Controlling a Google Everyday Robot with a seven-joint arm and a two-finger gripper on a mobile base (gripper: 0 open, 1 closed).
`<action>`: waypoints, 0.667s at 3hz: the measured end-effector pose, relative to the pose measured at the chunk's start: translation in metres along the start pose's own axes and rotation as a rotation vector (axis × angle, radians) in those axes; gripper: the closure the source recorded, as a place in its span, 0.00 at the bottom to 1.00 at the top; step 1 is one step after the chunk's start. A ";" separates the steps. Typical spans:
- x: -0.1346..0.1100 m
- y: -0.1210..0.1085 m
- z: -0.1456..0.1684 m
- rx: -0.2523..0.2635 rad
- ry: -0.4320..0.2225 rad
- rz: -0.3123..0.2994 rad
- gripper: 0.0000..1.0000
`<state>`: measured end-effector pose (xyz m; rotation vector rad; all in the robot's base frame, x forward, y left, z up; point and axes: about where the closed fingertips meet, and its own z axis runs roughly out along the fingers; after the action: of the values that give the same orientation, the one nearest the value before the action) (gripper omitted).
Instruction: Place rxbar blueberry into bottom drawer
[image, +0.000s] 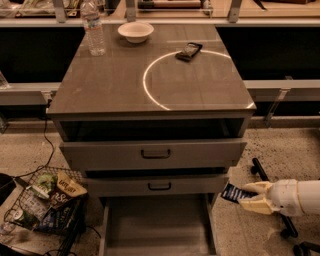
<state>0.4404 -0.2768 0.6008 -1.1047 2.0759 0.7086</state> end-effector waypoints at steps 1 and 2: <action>0.043 0.003 0.013 -0.011 0.035 0.028 1.00; 0.074 0.005 0.015 0.017 0.103 0.049 1.00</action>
Offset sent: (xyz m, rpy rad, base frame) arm -0.0423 -0.0391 -0.0797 -0.1403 0.1020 -0.0590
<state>0.4094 -0.3000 0.5358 -1.1050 2.1991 0.6694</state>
